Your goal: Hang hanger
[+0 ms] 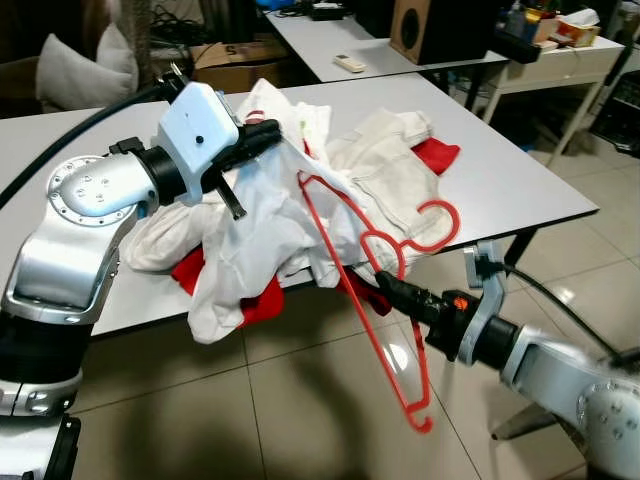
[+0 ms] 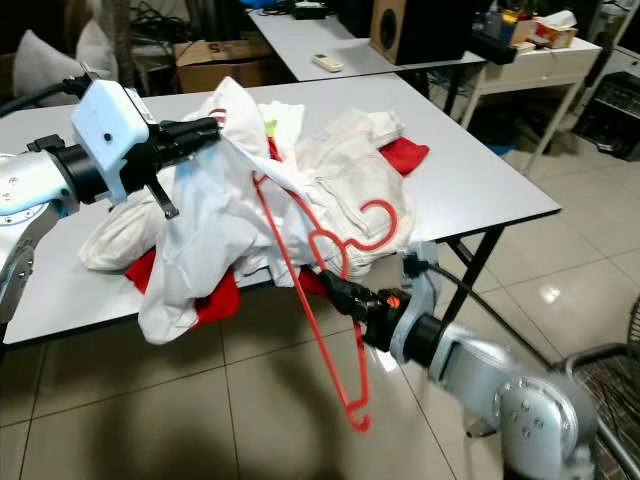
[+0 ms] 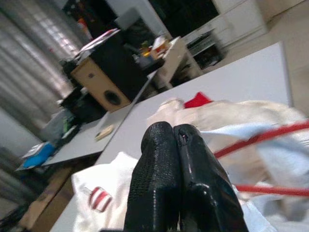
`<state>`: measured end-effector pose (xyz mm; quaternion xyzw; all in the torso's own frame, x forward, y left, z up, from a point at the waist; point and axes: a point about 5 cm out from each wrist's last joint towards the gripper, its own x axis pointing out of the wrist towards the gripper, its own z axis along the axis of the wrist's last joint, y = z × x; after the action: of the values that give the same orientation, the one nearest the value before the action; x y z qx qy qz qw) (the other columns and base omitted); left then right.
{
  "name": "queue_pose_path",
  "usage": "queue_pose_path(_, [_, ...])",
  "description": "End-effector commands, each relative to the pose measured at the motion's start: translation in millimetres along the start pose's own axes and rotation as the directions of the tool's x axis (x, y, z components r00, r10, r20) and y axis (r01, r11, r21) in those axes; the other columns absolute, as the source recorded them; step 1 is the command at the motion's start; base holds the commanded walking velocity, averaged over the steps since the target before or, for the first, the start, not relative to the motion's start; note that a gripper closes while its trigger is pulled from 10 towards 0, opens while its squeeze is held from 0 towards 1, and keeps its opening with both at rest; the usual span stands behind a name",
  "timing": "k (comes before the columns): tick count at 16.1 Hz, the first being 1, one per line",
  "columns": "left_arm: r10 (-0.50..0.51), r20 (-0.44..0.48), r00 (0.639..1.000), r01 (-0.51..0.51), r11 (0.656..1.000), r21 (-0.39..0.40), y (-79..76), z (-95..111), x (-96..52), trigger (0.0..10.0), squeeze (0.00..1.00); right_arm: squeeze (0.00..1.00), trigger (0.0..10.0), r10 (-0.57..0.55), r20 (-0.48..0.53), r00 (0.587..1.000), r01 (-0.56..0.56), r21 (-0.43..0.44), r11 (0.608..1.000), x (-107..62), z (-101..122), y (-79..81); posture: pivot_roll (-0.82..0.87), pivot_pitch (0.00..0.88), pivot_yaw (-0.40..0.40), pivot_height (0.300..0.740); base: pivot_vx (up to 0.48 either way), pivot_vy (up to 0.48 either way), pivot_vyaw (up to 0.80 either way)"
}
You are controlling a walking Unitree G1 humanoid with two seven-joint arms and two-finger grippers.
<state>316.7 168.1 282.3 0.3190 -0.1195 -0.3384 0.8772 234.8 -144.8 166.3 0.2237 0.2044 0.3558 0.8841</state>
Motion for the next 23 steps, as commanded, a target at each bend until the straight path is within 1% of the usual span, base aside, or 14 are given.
queue_pose_path(1, [0.12,-0.008,0.993,-0.119,0.989,0.09,25.9,3.0,1.4,0.0,0.0,0.0,10.0,0.042,0.053,0.998,-0.037,-0.092,0.995,6.9,21.7,4.8,-0.13,0.0,0.007,0.74,0.0,0.0,0.0])
queue_pose_path(2, [0.188,0.005,0.982,-0.187,0.973,0.133,42.0,5.8,2.3,0.0,0.0,0.0,10.0,0.062,0.089,0.994,-0.05,-0.131,0.99,11.6,35.7,5.8,-0.12,0.0,0.006,0.74,0.0,0.0,0.0])
queue_pose_path(4, [0.392,0.204,0.897,-0.427,0.888,0.171,92.6,46.8,-4.4,0.0,0.0,0.0,10.0,0.178,0.276,0.945,-0.123,-0.205,0.971,15.5,82.4,20.5,-0.12,0.0,-0.002,0.74,0.0,0.0,0.0])
queue_pose_path(5, [0.399,0.317,0.86,-0.458,0.879,0.135,105.5,73.1,-9.5,0.0,0.0,0.0,10.0,0.229,0.321,0.919,-0.171,-0.199,0.965,12.8,90.5,25.3,-0.11,0.0,-0.013,0.74,0.0,0.0,0.0])
queue_pose_path(7, [0.293,0.268,0.918,-0.339,0.93,0.144,86.5,63.6,-1.5,0.0,0.0,0.0,10.0,0.151,0.205,0.967,-0.122,-0.148,0.981,17.5,62.8,13.2,-0.11,0.0,-0.014,0.74,0.0,0.0,0.0])
queue_pose_path(8, [0.176,0.189,0.966,-0.203,0.969,0.139,54.3,40.1,7.7,0.0,0.0,0.0,10.0,0.033,0.097,0.995,-0.029,-0.047,0.998,21.8,29.4,-1.7,-0.12,0.0,-0.011,0.74,0.0,0.0,0.0])
queue_pose_path(11, [0.018,0.151,0.988,-0.034,0.994,0.104,19.9,19.0,18.4,0.0,0.0,0.0,10.0,-0.076,0.006,0.997,0.076,0.019,0.997,20.9,3.1,-14.3,-0.12,0.0,-0.012,0.74,0.0,0.0,0.0])
queue_pose_path(14, [0.018,0.151,0.988,-0.034,0.994,0.104,19.9,19.0,18.4,0.0,0.0,0.0,10.0,-0.076,0.006,0.997,0.076,0.019,0.997,20.9,3.1,-14.3,-0.12,0.0,-0.012,0.74,0.0,0.0,0.0])
queue_pose_path(16, [-0.047,0.125,0.991,0.034,0.994,0.103,4.3,13.1,20.3,0.0,0.0,0.0,10.0,-0.058,0.021,0.998,0.057,0.048,0.997,17.9,4.4,-13.1,-0.13,0.0,-0.007,0.74,0.0,0.0,0.0])
queue_pose_path(18, [-0.237,0.093,0.967,0.235,0.971,0.03,-23.9,10.8,13.0,0.0,0.0,0.0,10.0,-0.011,0.225,0.974,-0.032,0.186,0.982,16.9,28.6,-15.8,-0.12,0.0,-0.002,0.74,0.0,0.0,0.0])
queue_pose_path(19, [-0.37,0.045,0.928,0.371,0.929,-0.008,-41.0,3.6,4.2,0.0,0.0,0.0,10.0,0.001,0.271,0.963,-0.068,0.238,0.969,18.9,33.1,-17.4,-0.12,0.0,0.005,0.74,0.0,0.0,0.0])
queue_pose_path(21, [-0.487,-0.007,0.874,0.485,0.872,-0.071,-65.1,-7.6,-5.7,0.0,0.0,0.0,10.0,0.007,0.25,0.968,-0.082,0.292,0.953,27.2,27.9,-20.2,-0.12,0.0,0.009,0.74,0.0,0.0,0.0])
queue_pose_path(22, [-0.496,-0.01,0.868,0.494,0.866,-0.08,-69.0,-8.3,-5.4,0.0,0.0,0.0,10.0,0.005,0.226,0.974,-0.08,0.323,0.943,31.9,22.6,-21.2,-0.12,0.0,0.008,0.74,0.0,0.0,0.0])
queue_pose_path(23, [-0.454,0.016,0.891,0.454,0.889,-0.067,-68.1,-5.6,-1.6,0.0,0.0,0.0,10.0,0.004,0.135,0.991,-0.05,0.341,0.939,39.7,7.4,-21.7,-0.12,0.0,0.009,0.74,0.0,0.0,0.0])
